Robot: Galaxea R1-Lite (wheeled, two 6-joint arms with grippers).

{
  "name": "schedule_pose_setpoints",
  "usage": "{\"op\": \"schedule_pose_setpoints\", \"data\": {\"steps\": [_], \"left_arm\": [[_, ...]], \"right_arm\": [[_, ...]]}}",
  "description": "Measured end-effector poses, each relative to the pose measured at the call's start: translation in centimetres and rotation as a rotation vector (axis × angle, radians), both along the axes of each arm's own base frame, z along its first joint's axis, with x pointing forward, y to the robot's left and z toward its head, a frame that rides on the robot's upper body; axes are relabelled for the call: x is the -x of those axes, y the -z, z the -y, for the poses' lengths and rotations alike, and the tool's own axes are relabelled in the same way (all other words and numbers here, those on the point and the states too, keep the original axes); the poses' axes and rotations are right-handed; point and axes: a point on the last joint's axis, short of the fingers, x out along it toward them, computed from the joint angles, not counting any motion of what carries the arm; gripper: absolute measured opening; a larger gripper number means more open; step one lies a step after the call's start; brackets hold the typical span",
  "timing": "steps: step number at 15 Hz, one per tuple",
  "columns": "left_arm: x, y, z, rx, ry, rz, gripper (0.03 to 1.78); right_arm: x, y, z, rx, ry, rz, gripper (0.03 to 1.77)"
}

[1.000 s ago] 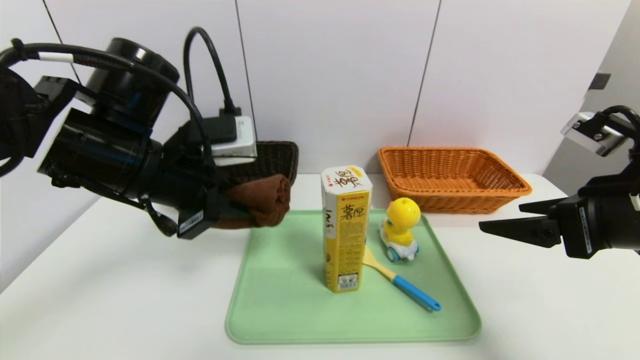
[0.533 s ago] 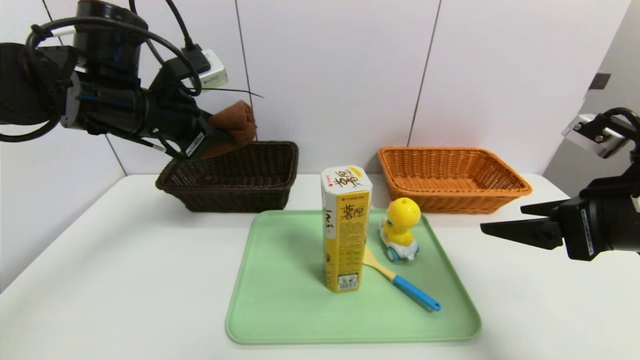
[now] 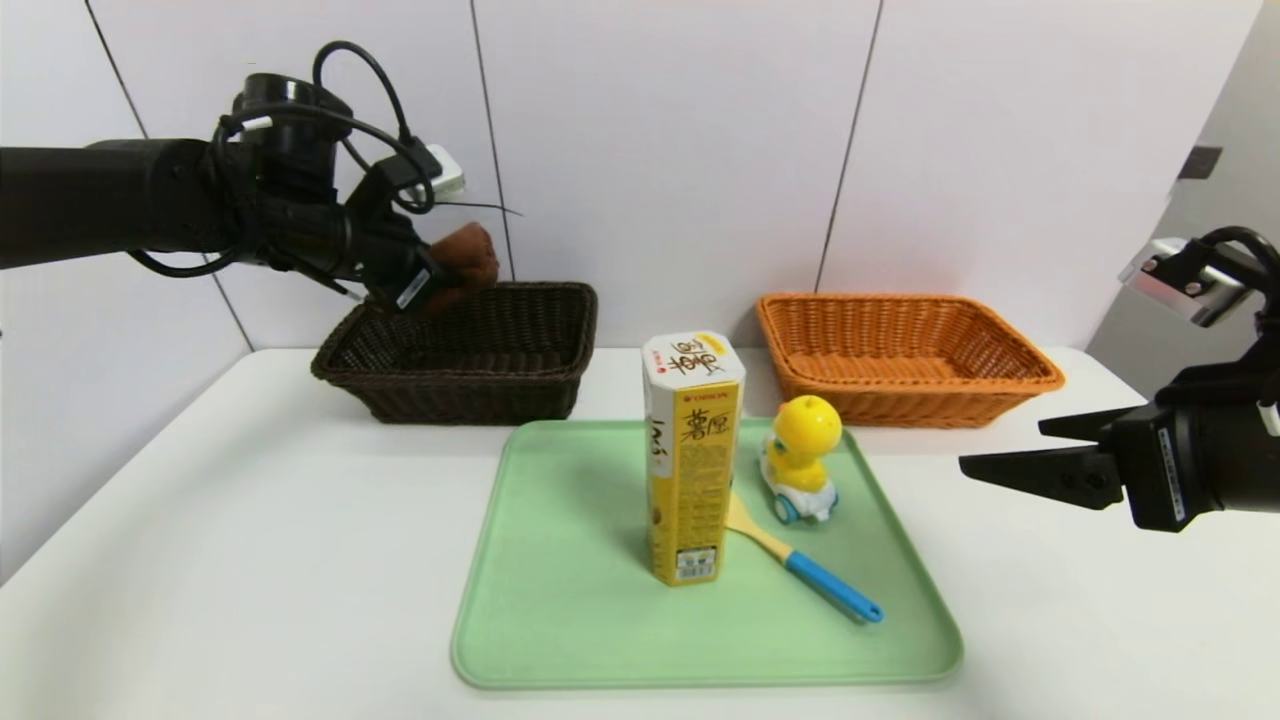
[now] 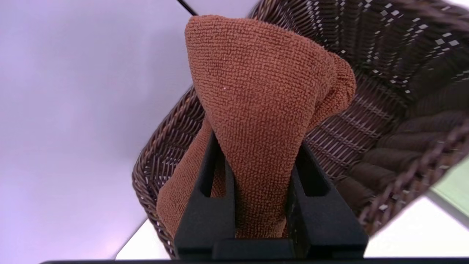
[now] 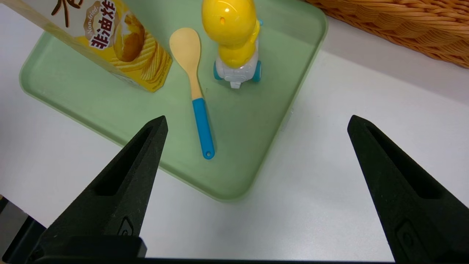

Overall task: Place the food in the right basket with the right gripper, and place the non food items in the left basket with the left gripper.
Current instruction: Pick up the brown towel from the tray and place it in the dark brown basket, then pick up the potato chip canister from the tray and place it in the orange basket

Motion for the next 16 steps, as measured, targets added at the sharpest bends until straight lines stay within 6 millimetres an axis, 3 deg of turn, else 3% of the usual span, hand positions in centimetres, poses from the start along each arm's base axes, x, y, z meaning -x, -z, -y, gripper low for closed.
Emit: {"op": "schedule_pose_setpoints", "data": {"steps": [3,9,16], "left_arm": [[-1.2,1.4,-0.2,-0.005,-0.009,-0.031,0.39],[-1.7,1.9,-0.4,-0.002,-0.017,-0.041,1.05],[-1.7,1.1,-0.5,0.038,-0.043,-0.034,1.44]], "right_arm": [[0.0,0.0,0.0,0.0,0.001,0.001,1.7],[0.0,0.0,0.0,0.0,0.002,0.0,1.7],[0.0,0.1,0.0,0.0,0.003,-0.005,1.7]]}}
